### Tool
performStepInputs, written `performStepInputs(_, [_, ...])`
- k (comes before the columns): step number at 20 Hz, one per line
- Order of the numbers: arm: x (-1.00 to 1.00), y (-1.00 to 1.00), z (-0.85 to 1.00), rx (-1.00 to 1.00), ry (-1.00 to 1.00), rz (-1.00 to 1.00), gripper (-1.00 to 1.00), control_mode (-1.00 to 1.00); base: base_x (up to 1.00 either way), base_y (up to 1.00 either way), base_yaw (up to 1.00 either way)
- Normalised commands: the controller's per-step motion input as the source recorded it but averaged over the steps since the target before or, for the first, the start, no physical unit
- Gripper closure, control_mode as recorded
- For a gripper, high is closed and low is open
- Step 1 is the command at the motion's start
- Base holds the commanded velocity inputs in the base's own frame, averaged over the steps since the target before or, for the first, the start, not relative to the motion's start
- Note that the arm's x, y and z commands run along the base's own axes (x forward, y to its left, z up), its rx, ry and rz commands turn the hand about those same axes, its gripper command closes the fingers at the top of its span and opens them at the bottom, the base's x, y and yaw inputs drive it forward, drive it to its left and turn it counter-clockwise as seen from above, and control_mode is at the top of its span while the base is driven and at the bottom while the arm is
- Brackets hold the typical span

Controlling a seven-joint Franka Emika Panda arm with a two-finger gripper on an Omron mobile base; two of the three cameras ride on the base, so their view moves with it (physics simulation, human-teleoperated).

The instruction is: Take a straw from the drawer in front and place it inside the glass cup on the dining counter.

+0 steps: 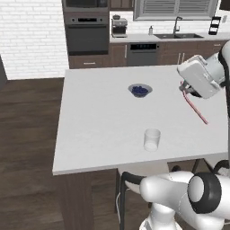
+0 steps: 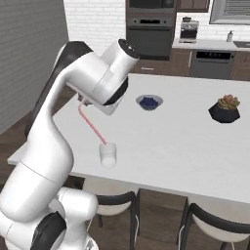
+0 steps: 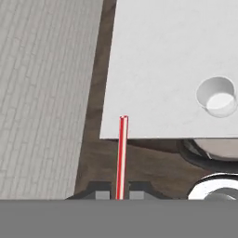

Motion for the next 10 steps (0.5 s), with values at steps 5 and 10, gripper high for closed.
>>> performStepInputs(5, [0.21,0.05,0.0,0.36,0.0,0.07,1.0,-1.0,0.0,0.0,0.0])
performStepInputs(10, [0.25,0.22,-0.09,0.29,0.0,0.04,1.0,-1.0,0.0,0.0,0.0])
